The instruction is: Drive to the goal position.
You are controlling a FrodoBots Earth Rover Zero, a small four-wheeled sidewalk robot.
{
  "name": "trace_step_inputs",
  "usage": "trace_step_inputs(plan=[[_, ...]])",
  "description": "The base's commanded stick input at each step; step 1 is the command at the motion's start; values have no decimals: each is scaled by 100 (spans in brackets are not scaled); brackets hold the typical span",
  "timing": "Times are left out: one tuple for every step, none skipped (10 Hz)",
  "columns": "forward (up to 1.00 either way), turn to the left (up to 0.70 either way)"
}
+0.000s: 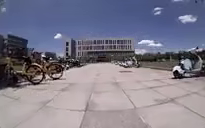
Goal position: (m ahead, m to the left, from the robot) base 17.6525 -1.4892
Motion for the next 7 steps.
trace_step_inputs(plan=[[50, 0], [50, 0], [50, 0], [50, 0], [50, 0], [50, 0], [50, 0]])
